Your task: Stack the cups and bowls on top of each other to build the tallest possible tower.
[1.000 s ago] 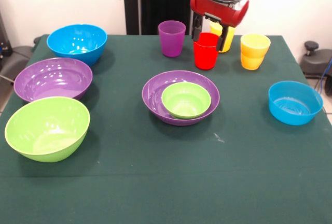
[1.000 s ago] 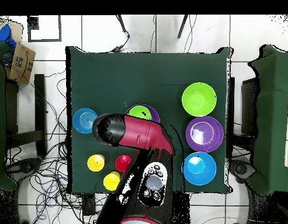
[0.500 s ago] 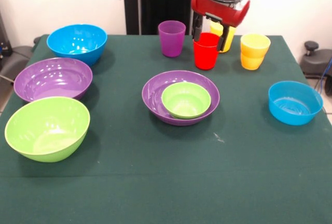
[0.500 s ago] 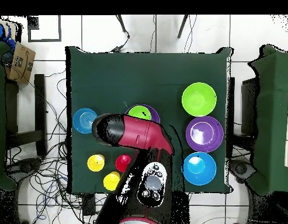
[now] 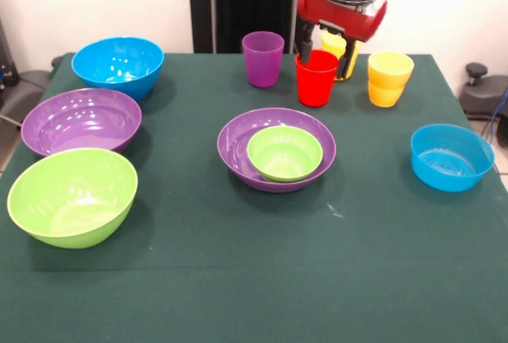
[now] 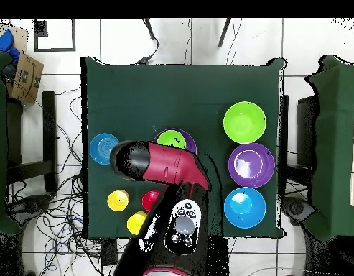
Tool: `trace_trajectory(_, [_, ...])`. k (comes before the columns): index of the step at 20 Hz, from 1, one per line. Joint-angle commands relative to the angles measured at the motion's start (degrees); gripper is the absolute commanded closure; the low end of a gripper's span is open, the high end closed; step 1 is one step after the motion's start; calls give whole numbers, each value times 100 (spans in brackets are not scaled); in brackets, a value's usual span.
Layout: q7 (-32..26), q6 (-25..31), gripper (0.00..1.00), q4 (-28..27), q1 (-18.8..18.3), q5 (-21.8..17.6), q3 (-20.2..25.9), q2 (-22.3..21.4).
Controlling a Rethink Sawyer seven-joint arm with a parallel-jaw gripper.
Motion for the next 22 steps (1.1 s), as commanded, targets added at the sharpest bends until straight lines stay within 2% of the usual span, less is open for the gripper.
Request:
trace_trajectory(1, [1234, -672, 0, 279, 111, 295, 515, 577])
trace_trajectory(7, [1458, -992, 0, 637, 157, 768, 708, 602])
trace_trajectory(10, [1525, -1316, 0, 821, 218, 912, 749, 630])
trace_trajectory(13, [1545, -1398, 0, 1061, 238, 1075, 821, 581])
trace_trajectory(16, [1592, -1109, 0, 1199, 351, 1177, 765, 414])
trace_trajectory(22, [1561, -699, 0, 1091, 504, 1147, 544, 295])
